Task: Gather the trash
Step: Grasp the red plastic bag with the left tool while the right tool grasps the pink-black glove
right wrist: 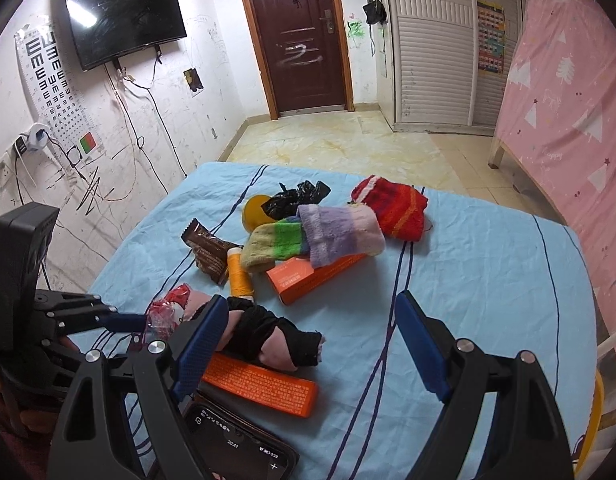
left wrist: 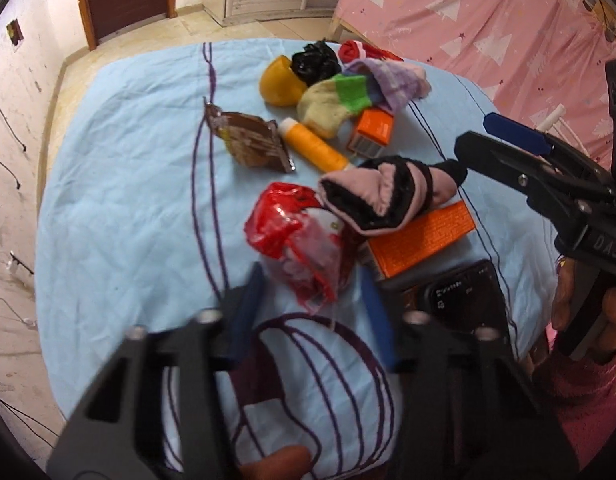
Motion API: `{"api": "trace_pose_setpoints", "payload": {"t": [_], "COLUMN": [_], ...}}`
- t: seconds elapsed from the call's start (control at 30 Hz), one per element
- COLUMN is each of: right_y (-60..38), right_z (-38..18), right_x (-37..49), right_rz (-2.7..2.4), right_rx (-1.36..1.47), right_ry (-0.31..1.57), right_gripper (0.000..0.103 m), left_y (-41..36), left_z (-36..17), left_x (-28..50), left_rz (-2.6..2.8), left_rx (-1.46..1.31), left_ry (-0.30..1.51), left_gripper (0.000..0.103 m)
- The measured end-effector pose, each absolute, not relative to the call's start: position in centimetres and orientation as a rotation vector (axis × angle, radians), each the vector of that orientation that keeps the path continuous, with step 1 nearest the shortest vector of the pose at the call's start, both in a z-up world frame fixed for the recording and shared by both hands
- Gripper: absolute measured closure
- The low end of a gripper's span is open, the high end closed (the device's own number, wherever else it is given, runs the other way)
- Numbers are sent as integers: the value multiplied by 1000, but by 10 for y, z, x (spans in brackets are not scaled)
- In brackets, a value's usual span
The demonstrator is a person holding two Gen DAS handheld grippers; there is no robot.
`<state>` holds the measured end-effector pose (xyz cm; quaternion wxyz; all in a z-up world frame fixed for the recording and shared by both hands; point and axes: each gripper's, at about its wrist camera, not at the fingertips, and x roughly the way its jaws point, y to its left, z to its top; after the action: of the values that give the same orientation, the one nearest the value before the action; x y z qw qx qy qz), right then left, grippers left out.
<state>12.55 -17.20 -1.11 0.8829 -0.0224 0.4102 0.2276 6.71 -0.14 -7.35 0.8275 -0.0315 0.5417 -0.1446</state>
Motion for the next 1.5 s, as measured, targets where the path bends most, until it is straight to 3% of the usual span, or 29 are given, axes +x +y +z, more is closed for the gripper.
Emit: {"api": "trace_pose_setpoints", "payload": {"t": [0.2, 1.13, 1.27, 1.5], "right_y": [-169, -108, -103, -114], "right_z": [-19, -49, -48, -31], "right_x": [127, 133, 130, 122], "right_rz": [521, 655, 682, 714], "right_rx": [-42, -199, -190, -135], "right_ry": [874, 968, 971, 915], "right_gripper": [25, 22, 39, 47], "left_y": [0, 51, 51, 49], "left_z": [-70, -34, -33, -27], "left_x": [67, 59, 60, 58], "left_rz": [-299, -195, -194, -181], "left_rx": [-78, -116, -117, -113], "left_ry": [1113, 981, 981, 972], "left_gripper": [88, 89, 89, 89]}}
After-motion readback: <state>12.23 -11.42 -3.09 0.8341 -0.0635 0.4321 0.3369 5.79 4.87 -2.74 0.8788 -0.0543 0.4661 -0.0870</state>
